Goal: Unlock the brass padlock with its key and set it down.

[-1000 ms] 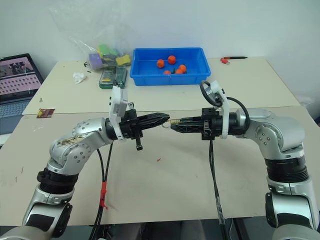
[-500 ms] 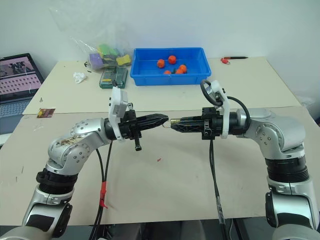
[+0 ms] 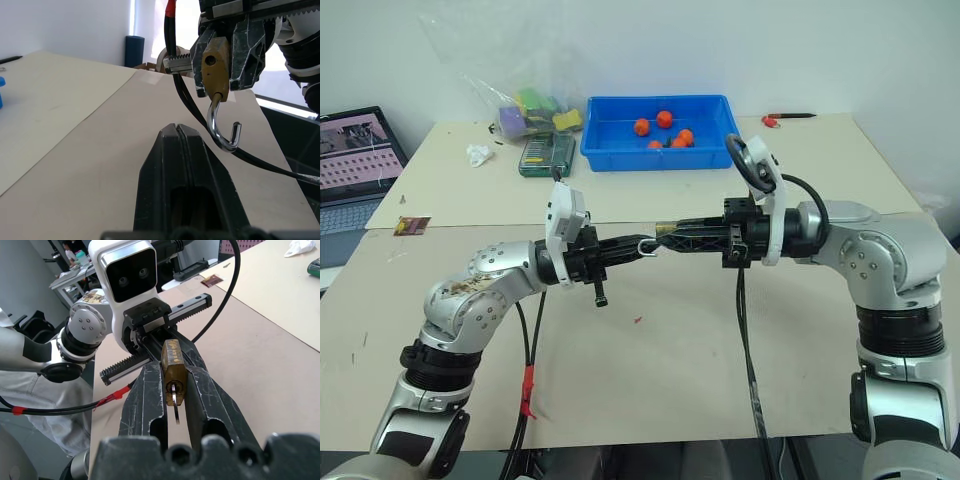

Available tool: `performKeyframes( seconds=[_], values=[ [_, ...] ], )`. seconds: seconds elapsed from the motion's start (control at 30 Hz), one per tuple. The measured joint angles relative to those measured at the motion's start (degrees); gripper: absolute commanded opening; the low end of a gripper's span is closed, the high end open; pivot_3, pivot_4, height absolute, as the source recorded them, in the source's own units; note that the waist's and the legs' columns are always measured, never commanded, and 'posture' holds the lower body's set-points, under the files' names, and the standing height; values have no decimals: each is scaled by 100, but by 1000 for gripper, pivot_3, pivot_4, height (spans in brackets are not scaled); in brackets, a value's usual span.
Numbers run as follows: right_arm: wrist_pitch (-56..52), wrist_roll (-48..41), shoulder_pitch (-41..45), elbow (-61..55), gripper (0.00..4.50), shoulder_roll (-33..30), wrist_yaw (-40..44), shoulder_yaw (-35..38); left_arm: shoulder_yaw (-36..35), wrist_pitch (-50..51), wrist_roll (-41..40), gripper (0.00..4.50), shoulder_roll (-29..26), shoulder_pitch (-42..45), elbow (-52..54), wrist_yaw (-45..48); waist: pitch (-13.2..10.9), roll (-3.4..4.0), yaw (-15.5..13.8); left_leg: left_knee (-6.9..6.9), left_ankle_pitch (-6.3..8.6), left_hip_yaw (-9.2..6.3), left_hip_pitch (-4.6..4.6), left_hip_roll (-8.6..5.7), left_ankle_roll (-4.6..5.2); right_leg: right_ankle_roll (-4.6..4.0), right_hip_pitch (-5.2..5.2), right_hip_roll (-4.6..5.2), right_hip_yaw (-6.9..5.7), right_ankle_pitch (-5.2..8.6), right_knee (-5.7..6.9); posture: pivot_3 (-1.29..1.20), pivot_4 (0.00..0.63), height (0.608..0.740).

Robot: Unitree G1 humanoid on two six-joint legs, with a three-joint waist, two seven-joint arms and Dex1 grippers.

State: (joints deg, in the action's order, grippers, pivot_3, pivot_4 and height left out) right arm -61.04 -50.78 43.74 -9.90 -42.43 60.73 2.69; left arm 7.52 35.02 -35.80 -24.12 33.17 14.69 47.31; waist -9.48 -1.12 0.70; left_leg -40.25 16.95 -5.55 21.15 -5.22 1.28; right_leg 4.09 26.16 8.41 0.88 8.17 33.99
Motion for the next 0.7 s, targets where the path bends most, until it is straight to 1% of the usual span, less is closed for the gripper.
performKeyframes(
  seconds=[0.1,0.2,0.3,0.33,0.37,0.43,0.5,0.53,0.6,0.7],
  values=[
    [80,132,-24,79,153,-124,91,-14,0,0,100,32,-51,-51,0,9,0,0,-2,0,1,0,0,-3,1,0,0,0,0,0,0,0,150,740],
    [144,262,-44,260,153,-210,201,-16,-5,-3,218,739,-125,-120,-11,5,0,0,4,0,0,1,0,-3,0,0,0,0,0,0,0,0,150,740],
    [186,354,-90,384,153,-321,376,-45,-34,-60,326,1858,-268,-242,-27,45,0,0,7,2,0,2,0,-2,0,0,1,0,0,0,0,0,150,740],
    [186,357,-91,419,153,-335,424,-51,-51,-123,374,2136,-334,-290,-26,73,0,0,12,1,1,3,0,-1,1,0,1,0,0,0,0,0,150,740],
    [186,376,-90,466,153,-352,505,-77,-99,-224,443,2611,-440,-385,-25,109,0,0,18,2,1,4,-1,0,1,0,1,-1,1,0,-1,0,150,740],
    [186,415,-85,537,153,-373,567,-154,-144,-361,561,3393,-596,-501,-14,168,0,0,12,2,1,4,-1,2,2,0,1,0,0,0,-2,0,150,740],
    [185,492,-79,657,153,-349,618,-300,-155,-604,703,4016,-832,-654,91,309,0,0,14,2,2,4,-1,2,2,-1,1,0,1,0,-1,0,150,740],
    [185,559,-74,731,153,-303,625,-406,-162,-724,778,4468,-946,-725,154,377,0,0,16,2,2,4,-2,3,2,-1,1,0,2,0,-2,0,150,740],
    [182,720,-34,902,153,-156,620,-697,-198,-970,921,4468,-1139,-853,299,502,0,0,17,3,1,4,-2,4,1,-1,2,0,2,0,-1,0,150,740],
    [96,1115,66,1311,153,145,563,-1389,-304,-1160,1099,4468,-1451,-1023,546,582,0,0,18,5,1,5,-2,5,0,-2,4,0,2,0,-1,0,150,740]
  ],
)
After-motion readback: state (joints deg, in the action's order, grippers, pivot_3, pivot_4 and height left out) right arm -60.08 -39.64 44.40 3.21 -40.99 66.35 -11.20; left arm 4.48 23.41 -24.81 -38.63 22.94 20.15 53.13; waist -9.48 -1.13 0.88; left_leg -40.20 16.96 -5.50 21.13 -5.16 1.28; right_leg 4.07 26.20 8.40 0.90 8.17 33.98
